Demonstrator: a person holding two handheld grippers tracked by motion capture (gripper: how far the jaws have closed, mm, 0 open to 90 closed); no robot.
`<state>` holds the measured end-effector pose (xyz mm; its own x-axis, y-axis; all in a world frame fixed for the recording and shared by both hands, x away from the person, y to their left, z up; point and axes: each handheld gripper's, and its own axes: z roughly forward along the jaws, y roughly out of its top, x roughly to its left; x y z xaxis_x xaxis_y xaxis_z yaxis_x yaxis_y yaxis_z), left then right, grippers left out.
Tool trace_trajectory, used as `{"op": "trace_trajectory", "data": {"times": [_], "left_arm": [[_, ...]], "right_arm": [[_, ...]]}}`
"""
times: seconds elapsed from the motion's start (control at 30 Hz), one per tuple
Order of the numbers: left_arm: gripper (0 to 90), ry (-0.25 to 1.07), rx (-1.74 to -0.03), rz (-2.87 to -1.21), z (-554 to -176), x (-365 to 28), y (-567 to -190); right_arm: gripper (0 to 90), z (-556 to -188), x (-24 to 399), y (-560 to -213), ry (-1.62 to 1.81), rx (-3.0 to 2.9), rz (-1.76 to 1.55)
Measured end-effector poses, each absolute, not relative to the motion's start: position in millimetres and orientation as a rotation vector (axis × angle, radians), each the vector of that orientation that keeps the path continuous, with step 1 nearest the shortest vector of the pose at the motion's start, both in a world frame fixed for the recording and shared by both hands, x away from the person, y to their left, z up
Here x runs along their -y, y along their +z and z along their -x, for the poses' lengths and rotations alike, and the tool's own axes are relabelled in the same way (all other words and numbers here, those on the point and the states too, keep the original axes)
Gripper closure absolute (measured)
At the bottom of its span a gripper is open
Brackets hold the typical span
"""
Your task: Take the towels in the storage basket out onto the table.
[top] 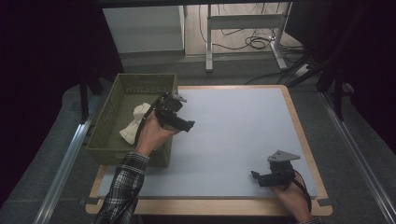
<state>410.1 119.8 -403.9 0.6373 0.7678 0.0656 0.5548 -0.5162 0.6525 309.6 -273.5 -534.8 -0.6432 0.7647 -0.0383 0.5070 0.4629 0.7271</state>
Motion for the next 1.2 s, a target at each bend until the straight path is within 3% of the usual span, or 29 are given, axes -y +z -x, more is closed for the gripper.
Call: {"op": "trace_trajectory", "data": {"times": [0.8,1.2], "left_arm": [[0.0,0.511,-1.271,-2.203,-435,-215,-420],[0.6,0.401,-1.341,-2.306,-459,-234,-457]], "right_arm": [[5.4,-310,274,-535,0.992,-2.357,-1.073],[5.4,-310,274,-535,0.991,-2.357,-1.072]]}}
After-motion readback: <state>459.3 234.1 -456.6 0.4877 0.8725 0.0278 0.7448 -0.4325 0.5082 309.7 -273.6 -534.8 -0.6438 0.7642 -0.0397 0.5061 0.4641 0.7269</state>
